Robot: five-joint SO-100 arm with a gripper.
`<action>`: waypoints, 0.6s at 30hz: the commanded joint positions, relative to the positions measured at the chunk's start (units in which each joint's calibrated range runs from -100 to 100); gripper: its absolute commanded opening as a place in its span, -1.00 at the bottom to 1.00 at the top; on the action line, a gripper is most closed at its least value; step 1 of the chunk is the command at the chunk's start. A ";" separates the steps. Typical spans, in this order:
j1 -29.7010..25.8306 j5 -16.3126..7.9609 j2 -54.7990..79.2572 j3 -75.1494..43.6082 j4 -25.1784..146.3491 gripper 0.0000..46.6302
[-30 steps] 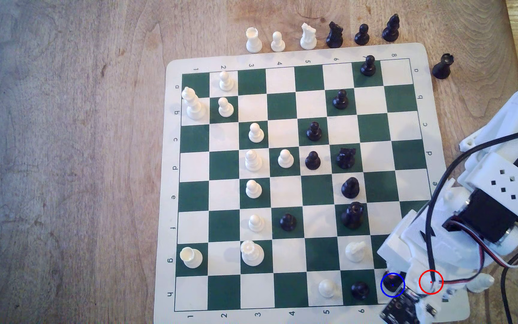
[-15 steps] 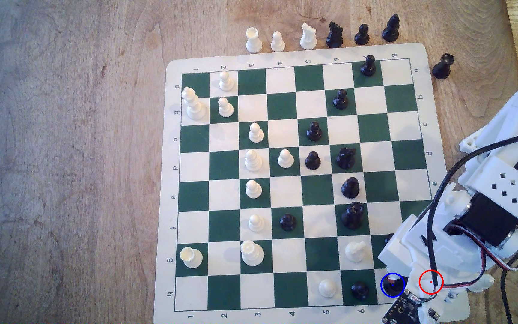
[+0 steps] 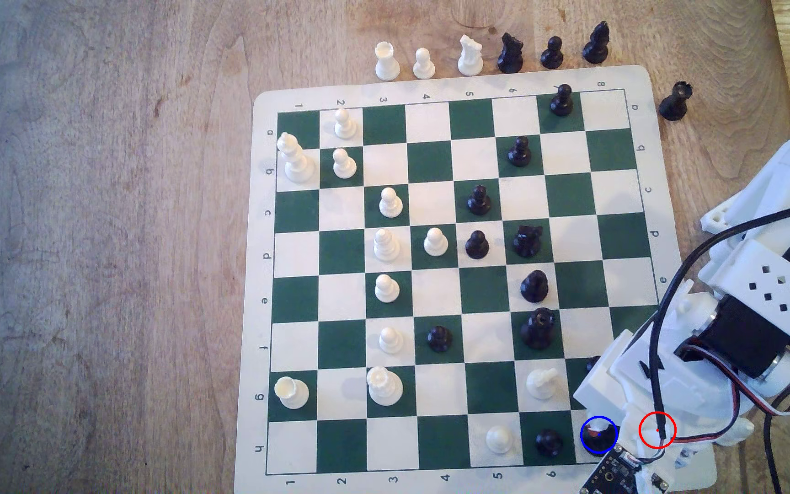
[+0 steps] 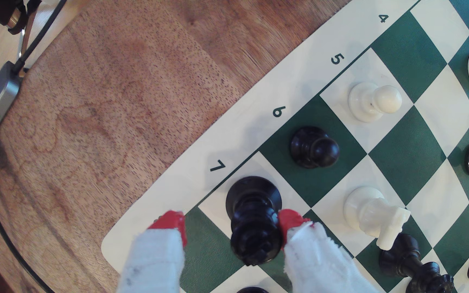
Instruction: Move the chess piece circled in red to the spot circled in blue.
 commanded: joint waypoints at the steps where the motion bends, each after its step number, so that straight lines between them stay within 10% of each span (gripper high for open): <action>1: 0.44 -0.10 -2.73 -2.69 -0.23 -0.12; 18: 2.48 0.20 -12.41 1.84 3.45 -0.07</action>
